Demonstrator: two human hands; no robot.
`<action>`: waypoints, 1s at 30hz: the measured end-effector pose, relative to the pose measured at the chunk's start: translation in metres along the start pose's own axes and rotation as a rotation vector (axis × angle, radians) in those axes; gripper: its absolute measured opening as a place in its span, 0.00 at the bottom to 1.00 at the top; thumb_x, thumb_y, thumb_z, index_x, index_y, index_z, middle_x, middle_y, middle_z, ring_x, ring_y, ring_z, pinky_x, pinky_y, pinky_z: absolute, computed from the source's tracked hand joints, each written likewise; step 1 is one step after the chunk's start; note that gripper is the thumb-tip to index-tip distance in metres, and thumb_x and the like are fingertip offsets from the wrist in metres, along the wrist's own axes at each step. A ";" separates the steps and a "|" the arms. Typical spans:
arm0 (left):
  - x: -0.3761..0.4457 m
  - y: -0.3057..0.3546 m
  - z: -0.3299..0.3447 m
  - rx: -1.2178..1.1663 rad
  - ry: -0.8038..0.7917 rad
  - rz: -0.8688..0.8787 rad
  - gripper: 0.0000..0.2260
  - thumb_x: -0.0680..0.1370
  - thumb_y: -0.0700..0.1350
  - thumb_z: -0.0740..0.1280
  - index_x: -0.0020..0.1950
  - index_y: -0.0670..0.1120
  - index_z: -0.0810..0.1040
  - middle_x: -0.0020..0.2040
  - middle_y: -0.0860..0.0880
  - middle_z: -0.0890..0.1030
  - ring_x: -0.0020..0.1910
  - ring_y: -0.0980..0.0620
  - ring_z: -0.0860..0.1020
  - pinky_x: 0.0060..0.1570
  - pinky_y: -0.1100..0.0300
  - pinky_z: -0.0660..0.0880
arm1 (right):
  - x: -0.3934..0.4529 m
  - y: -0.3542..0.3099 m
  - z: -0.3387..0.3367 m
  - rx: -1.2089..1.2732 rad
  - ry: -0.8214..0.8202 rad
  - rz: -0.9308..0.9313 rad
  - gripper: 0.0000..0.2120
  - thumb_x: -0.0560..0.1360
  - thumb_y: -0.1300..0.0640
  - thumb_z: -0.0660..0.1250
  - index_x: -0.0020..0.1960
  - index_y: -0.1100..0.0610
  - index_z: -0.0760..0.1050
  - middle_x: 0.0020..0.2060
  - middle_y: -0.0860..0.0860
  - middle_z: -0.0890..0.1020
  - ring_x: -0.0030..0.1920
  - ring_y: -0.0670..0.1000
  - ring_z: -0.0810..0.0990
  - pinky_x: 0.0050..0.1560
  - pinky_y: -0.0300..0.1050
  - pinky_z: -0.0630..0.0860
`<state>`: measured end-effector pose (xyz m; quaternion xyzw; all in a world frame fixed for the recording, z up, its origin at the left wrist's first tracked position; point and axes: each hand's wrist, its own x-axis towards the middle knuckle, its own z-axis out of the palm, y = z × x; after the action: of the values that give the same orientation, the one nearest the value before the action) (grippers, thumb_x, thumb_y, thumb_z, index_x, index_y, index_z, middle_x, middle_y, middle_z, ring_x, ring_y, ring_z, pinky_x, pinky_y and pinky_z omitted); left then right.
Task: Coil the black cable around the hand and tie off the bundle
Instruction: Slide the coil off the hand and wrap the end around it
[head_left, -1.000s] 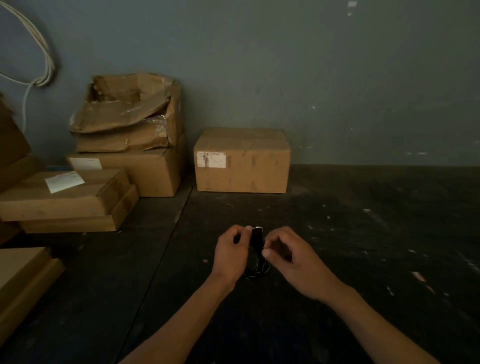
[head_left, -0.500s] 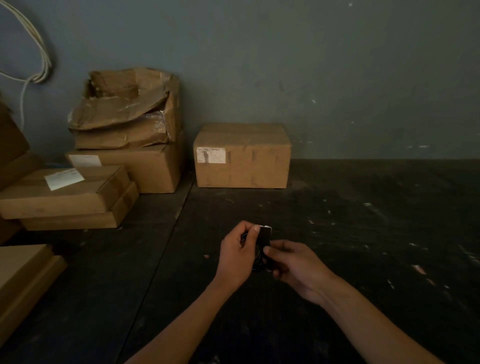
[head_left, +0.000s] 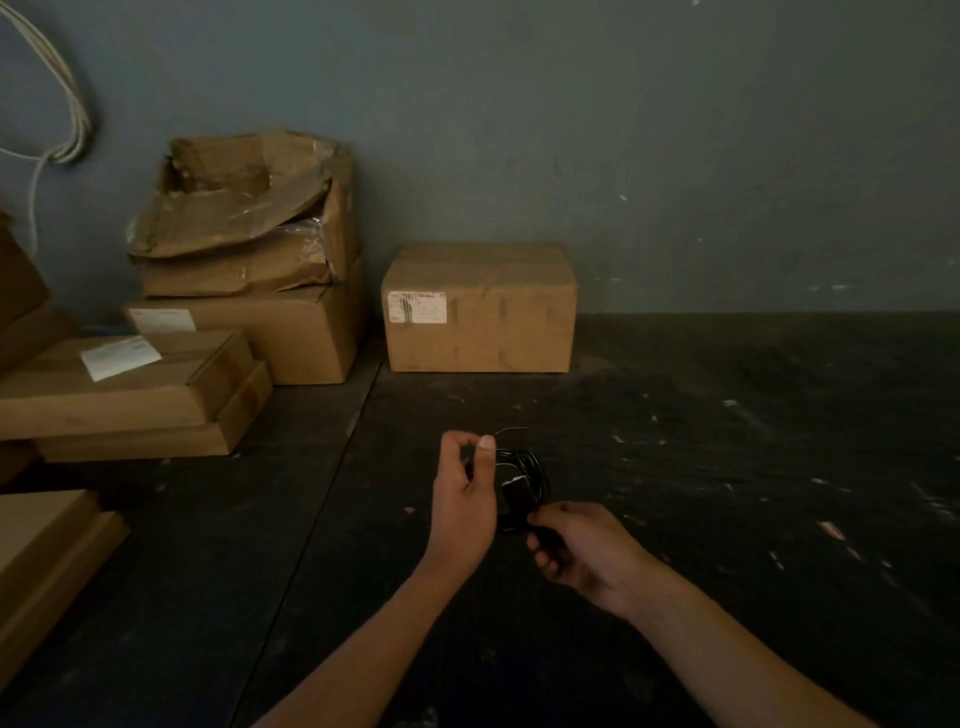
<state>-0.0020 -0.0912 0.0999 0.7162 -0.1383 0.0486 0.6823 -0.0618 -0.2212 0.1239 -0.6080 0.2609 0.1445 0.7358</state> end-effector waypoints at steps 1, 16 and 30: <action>0.000 -0.001 0.001 -0.014 -0.004 0.001 0.09 0.81 0.53 0.57 0.54 0.49 0.70 0.41 0.46 0.77 0.34 0.56 0.76 0.33 0.64 0.73 | 0.002 0.001 0.001 0.001 0.018 0.007 0.07 0.78 0.60 0.65 0.54 0.60 0.79 0.33 0.54 0.79 0.31 0.49 0.74 0.30 0.40 0.70; -0.012 -0.009 0.004 0.010 -0.124 -0.081 0.04 0.83 0.43 0.59 0.49 0.45 0.71 0.43 0.45 0.77 0.38 0.53 0.76 0.39 0.56 0.75 | 0.006 0.003 0.016 0.255 0.080 0.064 0.08 0.77 0.58 0.67 0.55 0.58 0.80 0.48 0.57 0.84 0.44 0.53 0.80 0.38 0.46 0.74; -0.010 -0.015 0.005 0.058 -0.084 -0.166 0.05 0.83 0.46 0.57 0.54 0.46 0.70 0.37 0.48 0.73 0.33 0.55 0.72 0.39 0.54 0.75 | 0.005 0.004 0.014 0.252 0.035 -0.050 0.09 0.79 0.64 0.62 0.52 0.56 0.80 0.44 0.53 0.83 0.43 0.51 0.79 0.40 0.45 0.73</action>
<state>-0.0085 -0.0948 0.0820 0.7460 -0.1056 -0.0344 0.6566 -0.0565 -0.2072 0.1195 -0.5195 0.2746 0.0818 0.8050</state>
